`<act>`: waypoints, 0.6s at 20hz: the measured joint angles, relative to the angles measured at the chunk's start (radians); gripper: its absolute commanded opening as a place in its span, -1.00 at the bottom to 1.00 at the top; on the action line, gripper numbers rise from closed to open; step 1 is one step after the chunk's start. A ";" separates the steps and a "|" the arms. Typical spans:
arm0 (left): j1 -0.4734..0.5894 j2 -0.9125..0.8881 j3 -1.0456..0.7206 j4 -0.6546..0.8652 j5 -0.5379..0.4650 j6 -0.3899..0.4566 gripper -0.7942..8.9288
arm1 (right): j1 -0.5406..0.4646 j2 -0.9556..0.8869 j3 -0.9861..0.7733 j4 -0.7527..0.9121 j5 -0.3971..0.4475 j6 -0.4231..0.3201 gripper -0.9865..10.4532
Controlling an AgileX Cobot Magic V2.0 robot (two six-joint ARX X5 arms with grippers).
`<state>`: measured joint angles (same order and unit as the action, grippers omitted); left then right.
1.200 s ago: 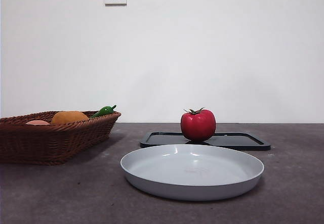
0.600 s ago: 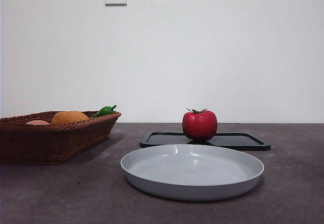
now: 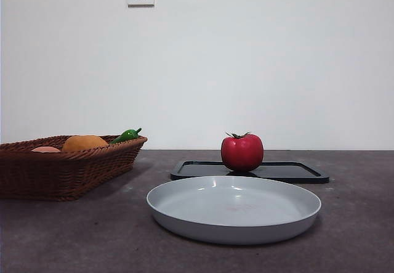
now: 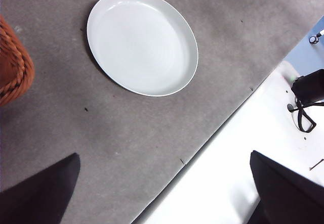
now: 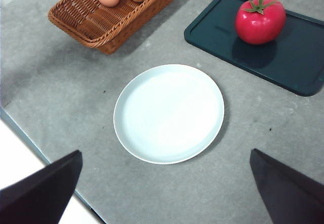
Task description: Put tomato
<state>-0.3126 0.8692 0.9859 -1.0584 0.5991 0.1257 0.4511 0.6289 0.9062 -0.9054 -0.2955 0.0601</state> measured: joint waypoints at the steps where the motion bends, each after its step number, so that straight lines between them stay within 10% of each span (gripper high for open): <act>1: 0.000 0.000 0.000 0.000 0.000 0.000 0.03 | 0.000 0.000 0.000 0.000 0.000 0.000 -0.10; 6: 0.000 0.000 0.000 0.000 0.000 0.000 -0.82 | 0.000 0.000 0.000 0.000 0.000 0.000 -0.81; 12: 0.000 0.000 0.000 0.000 0.000 0.000 -0.82 | 0.000 0.000 0.000 0.000 0.000 0.000 -0.81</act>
<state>-0.3126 0.8692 0.9859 -1.0584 0.5991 0.1257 0.4507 0.6289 0.9062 -0.9051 -0.2955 0.0601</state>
